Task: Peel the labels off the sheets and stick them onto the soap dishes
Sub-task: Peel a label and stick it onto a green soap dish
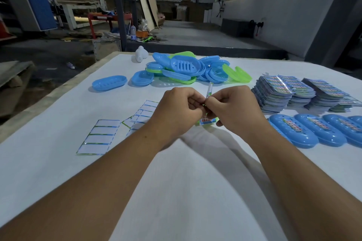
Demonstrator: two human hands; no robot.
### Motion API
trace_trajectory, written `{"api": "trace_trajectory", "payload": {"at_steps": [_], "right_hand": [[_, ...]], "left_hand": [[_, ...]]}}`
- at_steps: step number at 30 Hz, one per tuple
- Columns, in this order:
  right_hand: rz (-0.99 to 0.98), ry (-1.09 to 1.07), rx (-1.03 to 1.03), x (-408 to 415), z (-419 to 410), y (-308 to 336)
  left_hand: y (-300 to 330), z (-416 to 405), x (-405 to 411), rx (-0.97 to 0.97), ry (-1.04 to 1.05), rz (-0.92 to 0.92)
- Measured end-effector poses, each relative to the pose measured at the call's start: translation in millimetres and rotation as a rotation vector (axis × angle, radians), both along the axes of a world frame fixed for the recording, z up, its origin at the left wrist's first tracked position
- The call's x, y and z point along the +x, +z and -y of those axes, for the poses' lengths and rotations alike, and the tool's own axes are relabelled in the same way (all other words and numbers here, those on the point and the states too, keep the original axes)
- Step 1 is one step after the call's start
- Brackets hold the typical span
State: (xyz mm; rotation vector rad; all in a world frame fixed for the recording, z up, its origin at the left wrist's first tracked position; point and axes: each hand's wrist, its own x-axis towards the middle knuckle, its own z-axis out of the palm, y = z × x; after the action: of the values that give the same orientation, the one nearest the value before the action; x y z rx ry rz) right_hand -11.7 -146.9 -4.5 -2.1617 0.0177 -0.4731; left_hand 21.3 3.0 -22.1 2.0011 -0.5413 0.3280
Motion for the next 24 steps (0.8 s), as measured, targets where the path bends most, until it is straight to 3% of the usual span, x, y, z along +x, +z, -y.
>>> {"api": "trace_trajectory", "payload": {"at_steps": [24], "right_hand": [[0.06, 0.061, -0.059, 3.1, 1.7, -1.3]], "left_hand": [[-3.2, -0.2, 6.7, -0.249, -0.033, -0.148]]}}
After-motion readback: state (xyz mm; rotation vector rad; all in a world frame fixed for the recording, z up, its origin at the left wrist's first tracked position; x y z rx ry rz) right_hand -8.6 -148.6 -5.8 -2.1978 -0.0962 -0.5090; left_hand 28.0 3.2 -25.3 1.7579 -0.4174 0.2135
